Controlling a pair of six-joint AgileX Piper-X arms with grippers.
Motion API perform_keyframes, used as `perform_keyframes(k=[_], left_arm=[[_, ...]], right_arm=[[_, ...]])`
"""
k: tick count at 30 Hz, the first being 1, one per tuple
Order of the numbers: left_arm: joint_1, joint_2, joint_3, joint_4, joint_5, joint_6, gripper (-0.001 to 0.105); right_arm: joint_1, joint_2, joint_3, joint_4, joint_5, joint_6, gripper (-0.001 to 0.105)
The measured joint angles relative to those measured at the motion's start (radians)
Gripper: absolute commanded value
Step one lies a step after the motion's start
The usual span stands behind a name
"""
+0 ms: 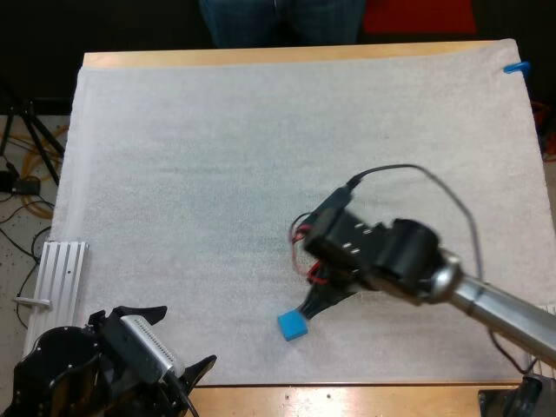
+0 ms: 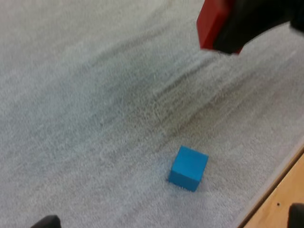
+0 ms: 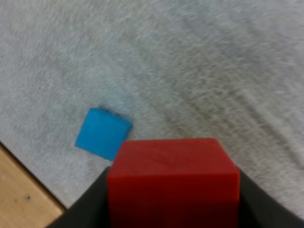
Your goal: Stack red cube on blue cube
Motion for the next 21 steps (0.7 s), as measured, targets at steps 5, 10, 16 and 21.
perform_keyframes(k=[5,10,16,21], left_arm=[[0.0,0.0,0.0,0.048,-0.019,0.0,0.087],[0.0,0.0,0.0,0.051,-0.04,0.0,0.087],[0.0,0.0,0.0,0.051,-0.042,0.002,0.087],[0.0,0.0,0.0,0.051,-0.042,0.002,0.087]], right_arm=[[0.059,0.083,0.003,-0.032,-0.015,0.0,0.022],[0.107,0.122,0.029,-0.11,-0.018,0.034,0.022],[0.155,0.123,0.102,-0.192,-0.018,0.078,0.022],[0.157,0.123,0.166,-0.229,-0.018,0.106,0.022]])
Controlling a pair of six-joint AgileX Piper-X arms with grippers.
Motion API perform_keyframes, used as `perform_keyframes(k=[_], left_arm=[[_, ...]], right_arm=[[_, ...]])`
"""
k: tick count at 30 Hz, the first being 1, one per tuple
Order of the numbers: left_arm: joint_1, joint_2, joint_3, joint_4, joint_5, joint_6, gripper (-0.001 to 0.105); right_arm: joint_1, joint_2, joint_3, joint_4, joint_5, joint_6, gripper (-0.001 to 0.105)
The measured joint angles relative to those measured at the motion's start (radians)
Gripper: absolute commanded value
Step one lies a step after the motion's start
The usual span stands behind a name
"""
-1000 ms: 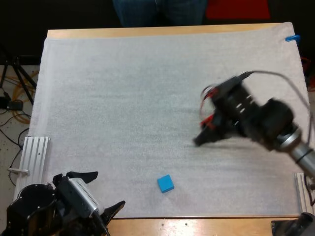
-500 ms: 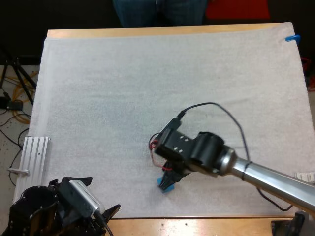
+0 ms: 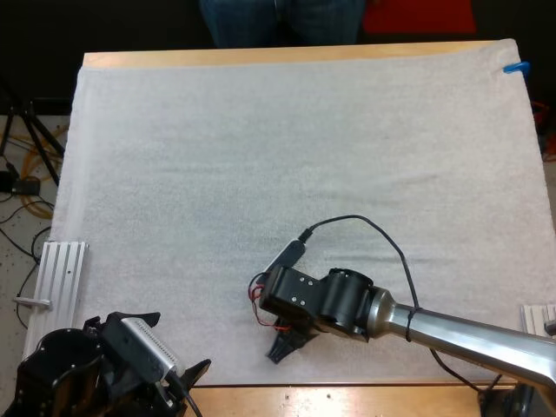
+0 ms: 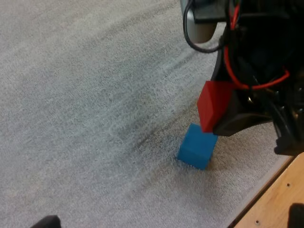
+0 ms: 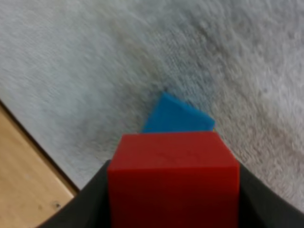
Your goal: Stack red cube on blue cube
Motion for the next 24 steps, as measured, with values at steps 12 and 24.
perform_keyframes(k=[12,24], left_arm=[[0.0,0.0,0.0,0.0,0.0,0.005,0.087],[0.0,0.0,0.0,0.0,-0.002,0.005,0.087]], right_arm=[[0.0,0.053,0.047,-0.104,0.0,0.002,0.022],[0.0,0.117,0.047,-0.111,0.002,0.004,0.022]])
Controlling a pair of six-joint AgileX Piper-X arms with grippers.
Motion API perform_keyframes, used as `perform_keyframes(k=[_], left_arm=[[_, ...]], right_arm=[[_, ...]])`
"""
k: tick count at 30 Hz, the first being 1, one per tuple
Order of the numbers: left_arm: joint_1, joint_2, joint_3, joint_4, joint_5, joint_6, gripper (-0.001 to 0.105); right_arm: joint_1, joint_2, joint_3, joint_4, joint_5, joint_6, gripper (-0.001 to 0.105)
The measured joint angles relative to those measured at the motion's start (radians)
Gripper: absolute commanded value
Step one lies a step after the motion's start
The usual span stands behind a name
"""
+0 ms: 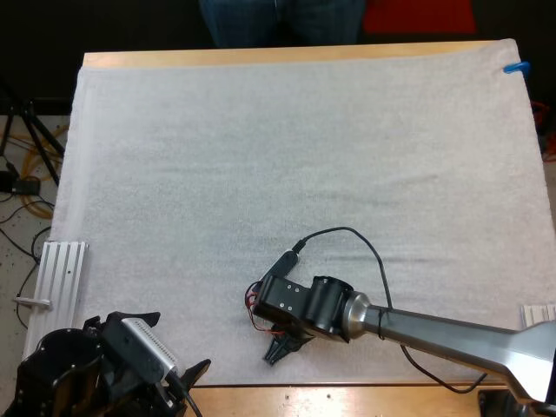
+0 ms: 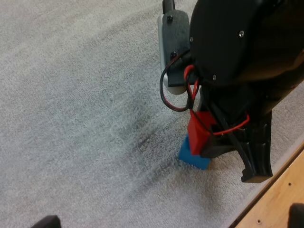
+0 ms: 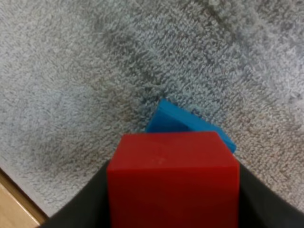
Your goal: Stack red cube on blue cube
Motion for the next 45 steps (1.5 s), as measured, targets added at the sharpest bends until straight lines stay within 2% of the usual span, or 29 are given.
perform_keyframes(k=[3,5,7,10,17,26,30,35,41,45], left_arm=[[0.0,0.0,0.0,0.0,-0.001,0.0,0.087],[0.0,0.0,0.0,0.0,-0.001,0.0,0.087],[0.0,0.0,0.0,0.0,-0.001,0.0,0.087],[0.0,0.0,0.0,0.0,-0.001,0.0,0.087],[0.0,0.0,0.0,0.0,-0.001,0.0,0.087],[0.0,0.0,0.0,-0.004,0.014,0.007,0.087],[0.0,0.0,0.0,-0.046,0.014,0.008,0.087],[0.0,0.0,0.0,-0.146,0.014,0.008,0.087],[0.0,0.008,0.032,-0.325,-0.001,0.008,0.087],[0.0,0.084,0.053,-0.404,-0.103,0.008,0.087]], right_arm=[[0.0,0.0,0.0,-0.002,-0.003,0.0,0.024],[0.0,0.0,0.0,-0.003,-0.011,0.0,0.036],[0.0,0.0,0.0,-0.003,-0.011,0.0,0.054],[0.0,0.0,0.0,-0.003,-0.011,0.0,0.067],[0.0,-0.008,-0.027,0.027,-0.012,0.003,0.067],[0.0,-0.161,-0.112,0.126,-0.01,0.003,0.067],[0.0,-0.268,-0.117,0.164,-0.01,0.003,0.067],[-0.026,-0.34,-0.118,0.173,0.057,0.003,0.067],[-0.218,-0.33,-0.119,0.168,0.066,-0.015,0.067],[-0.395,-0.329,-0.119,0.146,0.067,-0.072,0.067]])
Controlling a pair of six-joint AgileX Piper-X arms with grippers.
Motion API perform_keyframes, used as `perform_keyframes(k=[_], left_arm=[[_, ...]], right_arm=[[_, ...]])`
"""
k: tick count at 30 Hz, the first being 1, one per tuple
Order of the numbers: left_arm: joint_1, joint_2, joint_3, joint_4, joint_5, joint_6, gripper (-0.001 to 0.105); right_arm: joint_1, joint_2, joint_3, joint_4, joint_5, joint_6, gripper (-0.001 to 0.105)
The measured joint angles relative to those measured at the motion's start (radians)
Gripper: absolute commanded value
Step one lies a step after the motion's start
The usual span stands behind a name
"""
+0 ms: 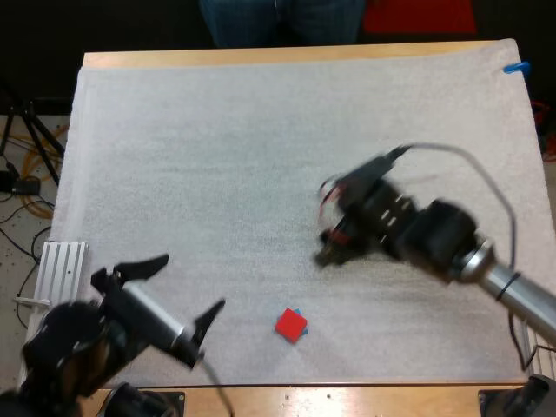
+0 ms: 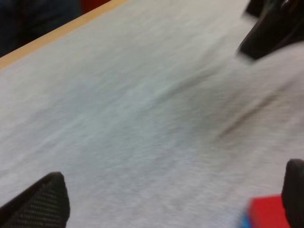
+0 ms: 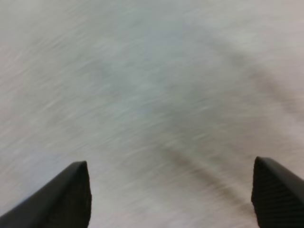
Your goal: Stack red cube on blue cube
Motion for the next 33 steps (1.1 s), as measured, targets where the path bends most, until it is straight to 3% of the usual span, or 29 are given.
perform_keyframes(k=[8,13,19,28,33], left_arm=[[0.109,0.182,0.001,-0.17,-0.029,0.0,0.087],[0.284,0.245,0.001,-0.243,0.054,0.0,0.087],[0.47,0.248,0.001,-0.247,0.086,0.0,0.087],[0.494,0.241,-0.009,-0.247,0.102,0.0,0.087],[0.494,0.241,-0.046,-0.237,0.15,0.0,0.087]], right_arm=[[-0.328,0.0,0.0,-0.01,-0.023,-0.051,0.067],[-0.491,-0.004,0.0,0.003,-0.032,-0.085,0.067],[-0.658,-0.077,0.003,0.007,-0.037,-0.13,0.067],[-0.925,-0.245,0.009,0.005,-0.094,-0.149,0.067],[-0.95,-0.374,0.06,0.005,-0.097,-0.159,0.067]])
